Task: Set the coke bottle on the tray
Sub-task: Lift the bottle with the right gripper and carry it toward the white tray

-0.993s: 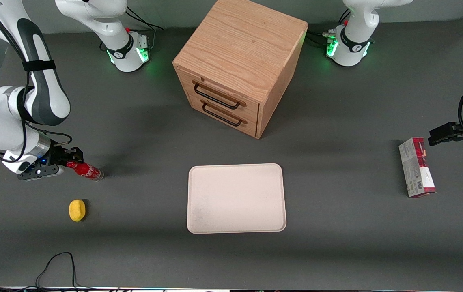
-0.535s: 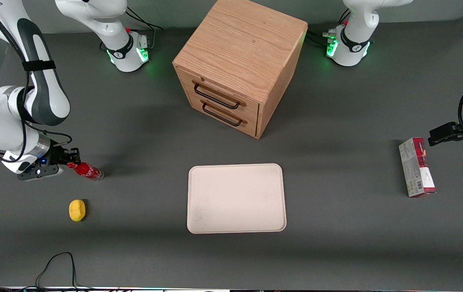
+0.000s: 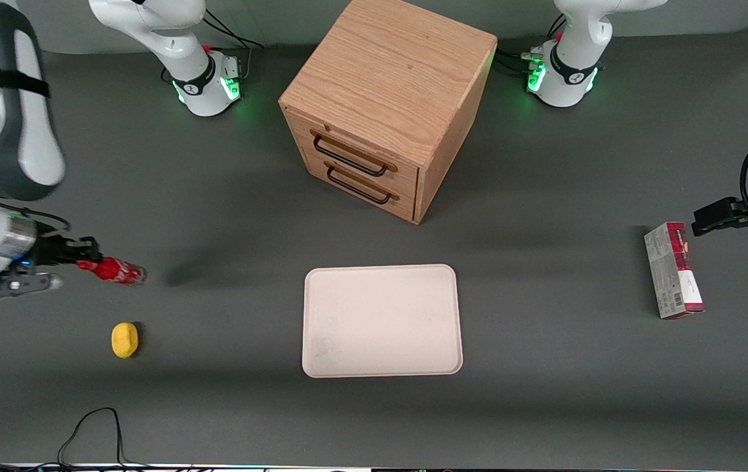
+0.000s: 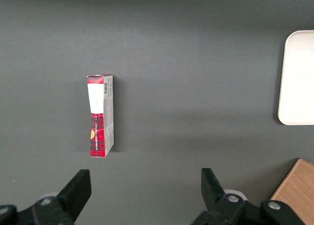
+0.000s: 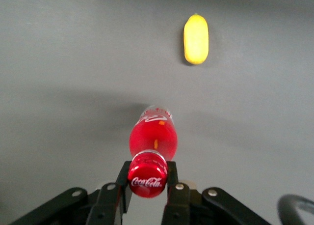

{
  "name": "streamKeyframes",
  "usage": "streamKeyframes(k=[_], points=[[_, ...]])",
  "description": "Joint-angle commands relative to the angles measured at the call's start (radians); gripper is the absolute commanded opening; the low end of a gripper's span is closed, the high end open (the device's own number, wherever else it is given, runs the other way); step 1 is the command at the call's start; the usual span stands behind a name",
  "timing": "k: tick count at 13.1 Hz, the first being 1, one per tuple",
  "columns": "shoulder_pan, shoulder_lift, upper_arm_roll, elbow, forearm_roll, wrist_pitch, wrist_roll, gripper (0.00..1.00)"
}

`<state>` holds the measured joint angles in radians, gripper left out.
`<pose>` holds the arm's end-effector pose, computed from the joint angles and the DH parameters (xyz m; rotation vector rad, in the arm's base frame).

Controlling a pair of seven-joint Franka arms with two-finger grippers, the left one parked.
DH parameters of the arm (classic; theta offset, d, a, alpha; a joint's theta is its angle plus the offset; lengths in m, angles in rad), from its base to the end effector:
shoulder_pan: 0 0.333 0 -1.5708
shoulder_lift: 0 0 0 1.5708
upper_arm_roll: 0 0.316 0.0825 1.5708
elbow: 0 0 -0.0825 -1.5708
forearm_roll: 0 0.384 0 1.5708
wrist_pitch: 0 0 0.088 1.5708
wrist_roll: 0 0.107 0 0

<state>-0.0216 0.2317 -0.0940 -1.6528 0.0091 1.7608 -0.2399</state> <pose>0.6140 -0.0661 0.4651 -3.1207 -0.1925 0.1925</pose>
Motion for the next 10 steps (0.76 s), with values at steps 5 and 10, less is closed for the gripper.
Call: streamKeyframes(k=[5, 10], points=[[0.011, 0.167, -0.003, 0.531, 0.046, -0.454, 0.082, 0.00], [0.067, 0.265, 0.109, 0.635, 0.046, -0.449, 0.362, 0.00]])
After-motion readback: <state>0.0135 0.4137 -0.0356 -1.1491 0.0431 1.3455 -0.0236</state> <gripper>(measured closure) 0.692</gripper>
